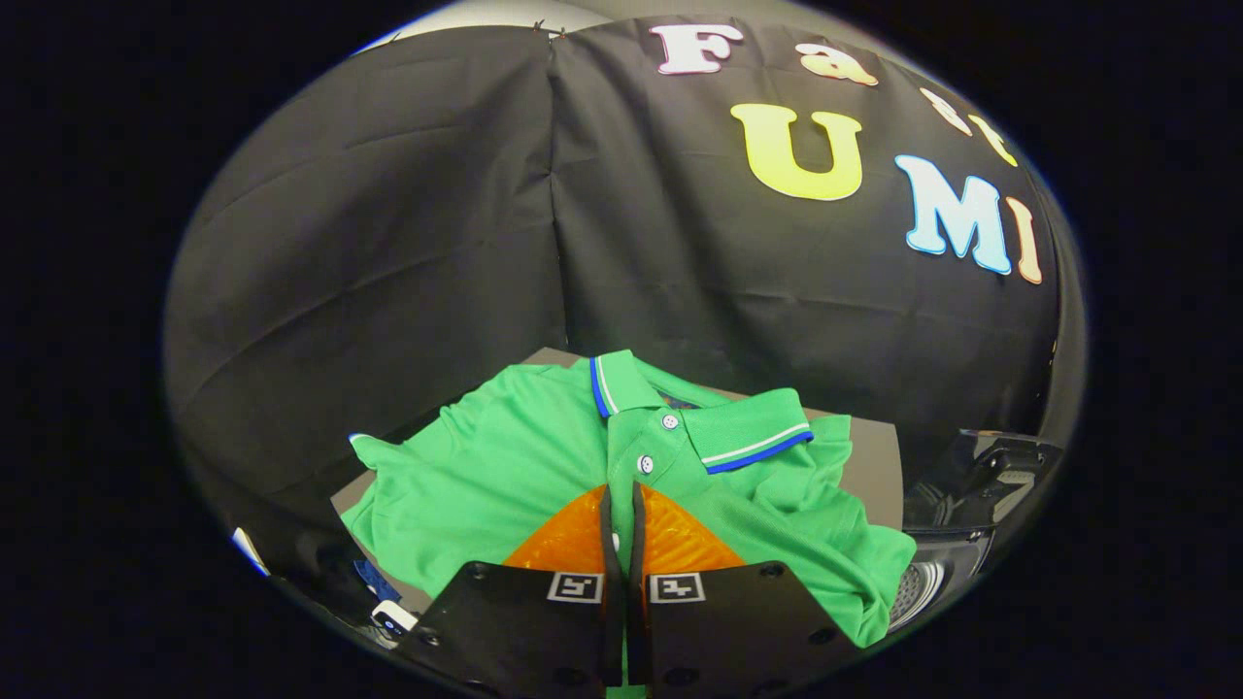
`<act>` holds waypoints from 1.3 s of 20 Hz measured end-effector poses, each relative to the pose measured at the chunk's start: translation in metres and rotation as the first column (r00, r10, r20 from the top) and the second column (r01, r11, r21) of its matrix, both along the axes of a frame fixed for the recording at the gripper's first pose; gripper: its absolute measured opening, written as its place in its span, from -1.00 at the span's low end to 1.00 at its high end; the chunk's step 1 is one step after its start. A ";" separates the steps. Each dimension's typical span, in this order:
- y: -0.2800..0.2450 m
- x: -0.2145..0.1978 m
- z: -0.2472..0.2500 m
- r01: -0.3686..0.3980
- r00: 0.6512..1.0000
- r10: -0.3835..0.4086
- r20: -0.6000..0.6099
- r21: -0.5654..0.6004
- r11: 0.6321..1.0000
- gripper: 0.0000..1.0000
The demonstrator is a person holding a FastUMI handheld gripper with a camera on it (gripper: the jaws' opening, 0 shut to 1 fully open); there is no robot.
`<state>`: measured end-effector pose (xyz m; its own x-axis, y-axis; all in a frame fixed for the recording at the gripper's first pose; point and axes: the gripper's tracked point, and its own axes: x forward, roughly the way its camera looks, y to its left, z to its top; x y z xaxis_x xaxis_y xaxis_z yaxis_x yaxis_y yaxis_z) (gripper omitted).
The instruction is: Put the clothes into the washing machine and then close the washing machine lid.
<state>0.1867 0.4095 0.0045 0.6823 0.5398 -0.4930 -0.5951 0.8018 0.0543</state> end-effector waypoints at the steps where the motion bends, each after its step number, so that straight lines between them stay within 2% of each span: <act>1: -0.001 0.001 0.004 0.001 1.000 -0.001 0.006 0.011 1.000 -0.93; 7: -0.019 -0.002 0.043 -0.001 0.998 -0.003 0.061 0.068 0.998 -0.93; 18: -0.088 0.007 0.108 0.007 0.989 -0.029 0.147 0.151 0.989 -0.93; 26: -0.160 0.025 0.135 0.066 0.974 -0.105 0.200 0.195 0.979 -0.93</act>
<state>0.2118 0.2497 0.1391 0.8068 0.5435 -0.2316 -0.5387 0.8377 0.0892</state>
